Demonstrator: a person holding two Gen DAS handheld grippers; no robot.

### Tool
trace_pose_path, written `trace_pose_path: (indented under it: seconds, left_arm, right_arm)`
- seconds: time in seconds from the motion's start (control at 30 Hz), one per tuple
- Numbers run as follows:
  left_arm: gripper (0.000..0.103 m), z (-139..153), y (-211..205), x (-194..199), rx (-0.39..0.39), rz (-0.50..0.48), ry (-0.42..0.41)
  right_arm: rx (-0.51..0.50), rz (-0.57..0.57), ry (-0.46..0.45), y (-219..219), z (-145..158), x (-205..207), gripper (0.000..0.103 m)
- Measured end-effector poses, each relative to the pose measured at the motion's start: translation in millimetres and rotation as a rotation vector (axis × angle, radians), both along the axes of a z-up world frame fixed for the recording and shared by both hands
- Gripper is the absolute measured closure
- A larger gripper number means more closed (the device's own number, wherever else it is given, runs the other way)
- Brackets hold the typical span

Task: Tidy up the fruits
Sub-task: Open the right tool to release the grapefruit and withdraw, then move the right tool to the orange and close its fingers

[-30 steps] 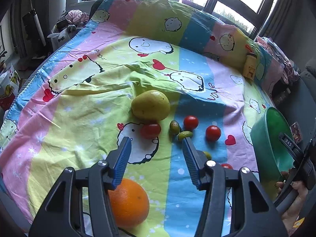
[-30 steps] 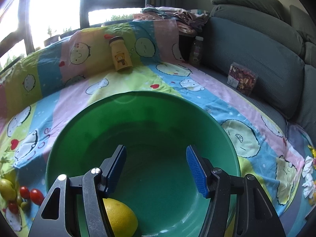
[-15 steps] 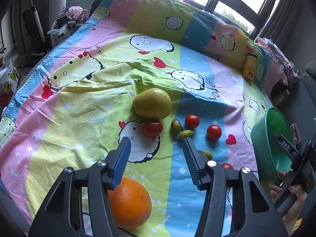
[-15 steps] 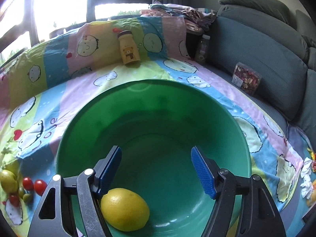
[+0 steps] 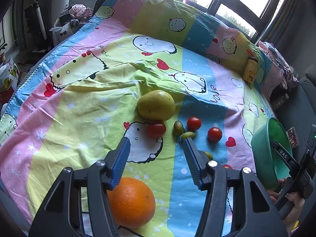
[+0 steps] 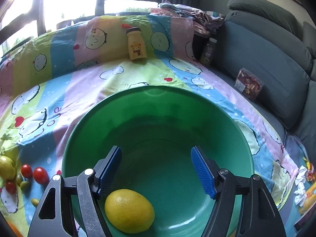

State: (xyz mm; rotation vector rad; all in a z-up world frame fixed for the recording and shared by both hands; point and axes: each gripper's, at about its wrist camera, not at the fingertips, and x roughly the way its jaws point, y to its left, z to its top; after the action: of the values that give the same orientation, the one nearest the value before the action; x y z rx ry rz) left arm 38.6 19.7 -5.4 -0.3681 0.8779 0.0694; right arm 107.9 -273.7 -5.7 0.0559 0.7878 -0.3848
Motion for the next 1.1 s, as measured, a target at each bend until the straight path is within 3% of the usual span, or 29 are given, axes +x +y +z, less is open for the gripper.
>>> trace_pose_path:
  seconds: [0.23, 0.33, 0.47, 0.57, 0.8, 1.1]
  left_arm:
    - [0.044, 5, 6, -6, 0.025, 0.025, 0.011]
    - [0.042, 9, 9, -12, 0.028, 0.027, 0.001]
    - [0.037, 14, 10, -23, 0.023, 0.017, -0.015]
    - [0.035, 14, 12, -32, 0.015, 0.010, -0.020]
    - [0.034, 2, 18, -51, 0.009, 0.008, 0.021]
    - [0.034, -5, 17, -66, -0.016, -0.015, 0.036]
  right_arm:
    - [0.011, 0.046, -0.006, 4, 8, -7, 0.025]
    - [0.037, 0.094, -0.057, 10, 20, -18, 0.024]
    - [0.149, 0.197, -0.130, 24, 37, -32, 0.020]
    - [0.288, 0.321, -0.129, 37, 41, -36, 0.020]
    - [0.579, 0.567, -0.018, 85, 29, -33, 0.020]
    - [0.725, 0.777, 0.163, 147, 4, -42, 0.020]
